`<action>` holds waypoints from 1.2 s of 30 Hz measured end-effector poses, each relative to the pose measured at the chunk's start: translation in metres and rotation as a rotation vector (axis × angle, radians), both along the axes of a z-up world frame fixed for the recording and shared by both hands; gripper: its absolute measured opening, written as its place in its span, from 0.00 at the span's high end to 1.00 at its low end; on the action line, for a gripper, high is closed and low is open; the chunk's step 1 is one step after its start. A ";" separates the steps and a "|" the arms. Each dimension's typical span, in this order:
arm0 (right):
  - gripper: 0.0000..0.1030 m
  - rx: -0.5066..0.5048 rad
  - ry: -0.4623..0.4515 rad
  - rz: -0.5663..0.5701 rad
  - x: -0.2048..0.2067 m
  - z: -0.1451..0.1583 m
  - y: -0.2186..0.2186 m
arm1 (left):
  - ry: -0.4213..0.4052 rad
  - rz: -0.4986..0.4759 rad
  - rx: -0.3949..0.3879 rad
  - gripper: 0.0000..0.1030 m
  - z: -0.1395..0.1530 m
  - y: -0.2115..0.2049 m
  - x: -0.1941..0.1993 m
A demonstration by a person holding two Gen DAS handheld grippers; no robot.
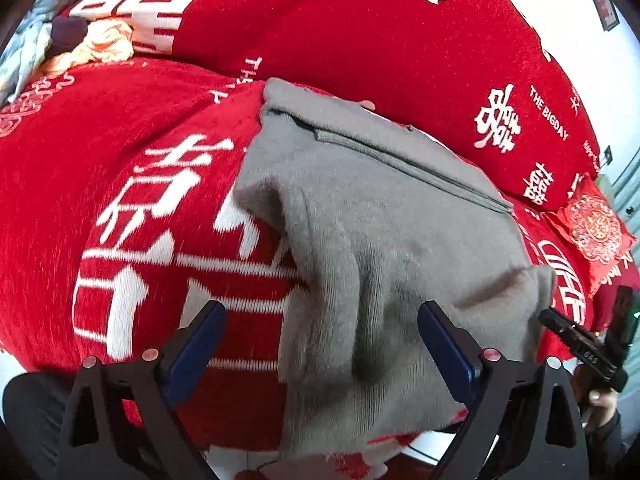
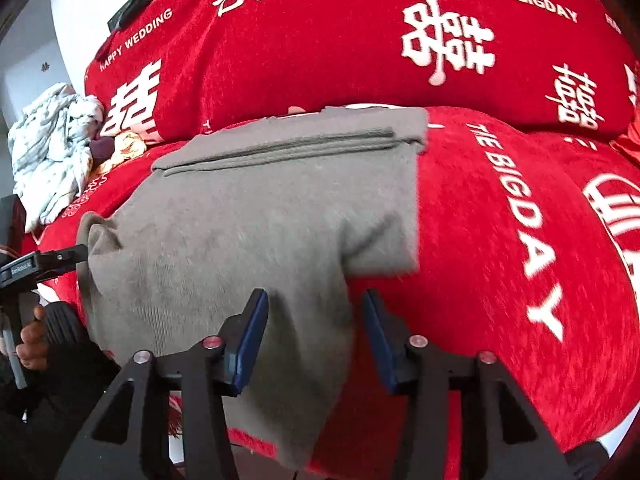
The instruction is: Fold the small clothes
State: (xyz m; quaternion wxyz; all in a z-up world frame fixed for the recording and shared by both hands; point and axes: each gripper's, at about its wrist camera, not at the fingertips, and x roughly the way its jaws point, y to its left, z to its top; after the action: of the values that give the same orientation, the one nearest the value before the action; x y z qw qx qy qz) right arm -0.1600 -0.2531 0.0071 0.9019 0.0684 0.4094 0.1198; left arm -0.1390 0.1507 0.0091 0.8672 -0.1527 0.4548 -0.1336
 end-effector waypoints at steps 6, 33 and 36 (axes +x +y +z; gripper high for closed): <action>0.49 0.040 0.035 0.016 -0.015 -0.015 -0.009 | 0.016 -0.133 0.047 0.18 -0.012 -0.042 -0.002; 0.89 0.269 -0.212 0.143 -0.003 0.084 -0.003 | -0.192 -0.091 0.026 0.82 0.084 -0.042 -0.002; 0.90 0.248 -0.217 0.124 0.009 0.091 -0.003 | -0.187 -0.081 0.009 0.82 0.090 -0.043 0.011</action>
State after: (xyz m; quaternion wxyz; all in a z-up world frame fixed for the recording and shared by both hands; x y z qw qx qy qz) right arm -0.1510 -0.2556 0.0986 0.9162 0.1404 0.2954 0.2314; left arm -0.1284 0.1076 0.0987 0.9005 -0.1173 0.3781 -0.1802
